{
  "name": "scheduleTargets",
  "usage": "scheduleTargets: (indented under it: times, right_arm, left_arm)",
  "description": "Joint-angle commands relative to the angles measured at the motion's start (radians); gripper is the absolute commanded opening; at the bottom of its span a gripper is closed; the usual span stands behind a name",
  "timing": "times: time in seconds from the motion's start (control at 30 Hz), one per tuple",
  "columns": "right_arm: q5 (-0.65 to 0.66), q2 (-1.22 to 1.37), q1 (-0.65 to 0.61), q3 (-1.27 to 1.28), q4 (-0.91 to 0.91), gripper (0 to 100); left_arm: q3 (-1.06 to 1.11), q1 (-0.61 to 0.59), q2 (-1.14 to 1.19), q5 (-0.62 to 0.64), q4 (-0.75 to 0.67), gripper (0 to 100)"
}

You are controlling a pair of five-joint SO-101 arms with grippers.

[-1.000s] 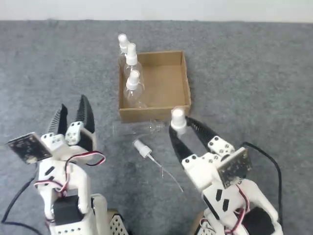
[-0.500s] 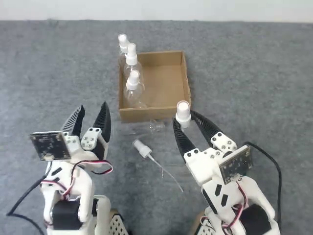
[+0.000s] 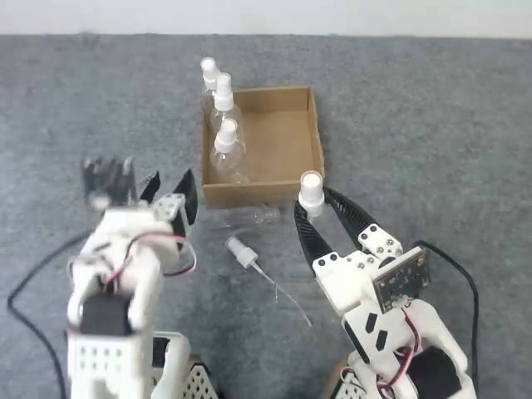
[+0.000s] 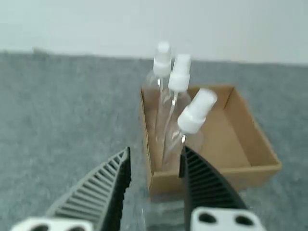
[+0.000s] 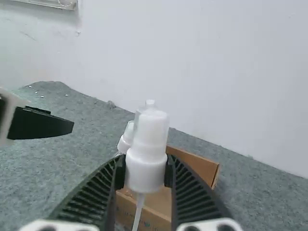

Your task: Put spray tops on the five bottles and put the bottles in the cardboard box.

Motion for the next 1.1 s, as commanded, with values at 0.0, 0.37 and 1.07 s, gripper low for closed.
scheduleTargets:
  times: [0.0, 0.37, 1.07]
  right_arm:
    - [-0.009, -0.005, 0.012, -0.006, -0.028, 0.6]
    - [-0.008, -0.004, 0.013, -0.003, -0.033, 0.6]
    - [-0.003, -0.004, 0.013, -0.003, -0.033, 0.6]
  left_arm:
    - [-0.119, 0.009, 0.212, -0.003, 0.005, 15]
    - [-0.361, 0.063, 0.54, 0.195, 0.204, 15]
    - [-0.134, 0.296, 0.763, 0.695, 0.058, 15]
